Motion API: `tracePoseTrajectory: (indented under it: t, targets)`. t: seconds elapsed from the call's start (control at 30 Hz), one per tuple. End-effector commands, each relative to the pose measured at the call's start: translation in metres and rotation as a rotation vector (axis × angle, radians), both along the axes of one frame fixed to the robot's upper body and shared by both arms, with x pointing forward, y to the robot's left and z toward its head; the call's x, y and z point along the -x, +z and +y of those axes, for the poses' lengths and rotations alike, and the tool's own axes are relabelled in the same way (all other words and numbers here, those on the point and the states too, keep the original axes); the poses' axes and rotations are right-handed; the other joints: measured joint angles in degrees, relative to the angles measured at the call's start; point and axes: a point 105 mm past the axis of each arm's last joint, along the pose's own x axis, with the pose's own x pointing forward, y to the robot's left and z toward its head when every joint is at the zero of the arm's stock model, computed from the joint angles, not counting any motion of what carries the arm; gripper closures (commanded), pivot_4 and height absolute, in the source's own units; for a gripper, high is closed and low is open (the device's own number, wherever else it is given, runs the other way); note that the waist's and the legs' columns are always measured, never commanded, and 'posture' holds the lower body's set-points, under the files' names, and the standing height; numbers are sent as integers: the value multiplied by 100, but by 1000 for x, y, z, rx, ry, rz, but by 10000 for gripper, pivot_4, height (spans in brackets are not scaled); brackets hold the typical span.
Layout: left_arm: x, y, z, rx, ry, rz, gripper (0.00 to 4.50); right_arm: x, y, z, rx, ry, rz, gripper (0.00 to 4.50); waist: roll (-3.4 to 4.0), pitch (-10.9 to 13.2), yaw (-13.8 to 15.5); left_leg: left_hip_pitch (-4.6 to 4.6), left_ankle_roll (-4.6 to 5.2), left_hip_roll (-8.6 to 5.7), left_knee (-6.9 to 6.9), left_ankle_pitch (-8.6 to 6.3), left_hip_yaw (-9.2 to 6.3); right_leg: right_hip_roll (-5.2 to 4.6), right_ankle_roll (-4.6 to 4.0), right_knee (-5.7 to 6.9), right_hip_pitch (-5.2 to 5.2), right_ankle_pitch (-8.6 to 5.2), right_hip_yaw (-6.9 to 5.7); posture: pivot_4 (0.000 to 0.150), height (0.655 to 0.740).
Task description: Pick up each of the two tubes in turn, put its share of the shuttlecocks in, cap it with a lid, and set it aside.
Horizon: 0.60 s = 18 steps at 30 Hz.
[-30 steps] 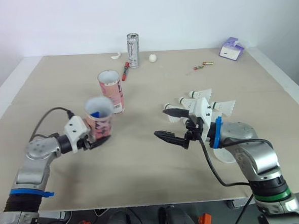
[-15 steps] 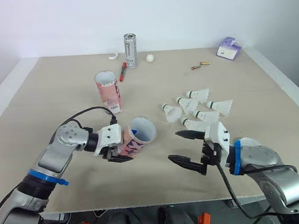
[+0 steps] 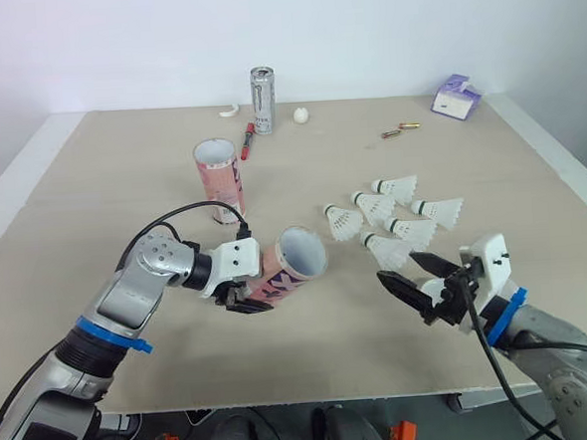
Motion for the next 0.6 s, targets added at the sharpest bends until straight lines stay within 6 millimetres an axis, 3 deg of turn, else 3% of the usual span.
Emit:
tracePoseTrajectory:
  t: [0.03,0.6]
  targets:
    - [4,3,-8,-16,-19,-1,14390,-8,4,9,-3,-31,6,0,2,-1,1,0,0,-1,0,0,0,0,1,0,0,0,1,1500,7400]
    - [7,-3,-6,-66,29,33,14390,-44,-1,22,-19,-230,119,0,4,-2,-10,-12,8,-21,-1,-1,-16,6,27,2,1,-10,34,1500,7400]
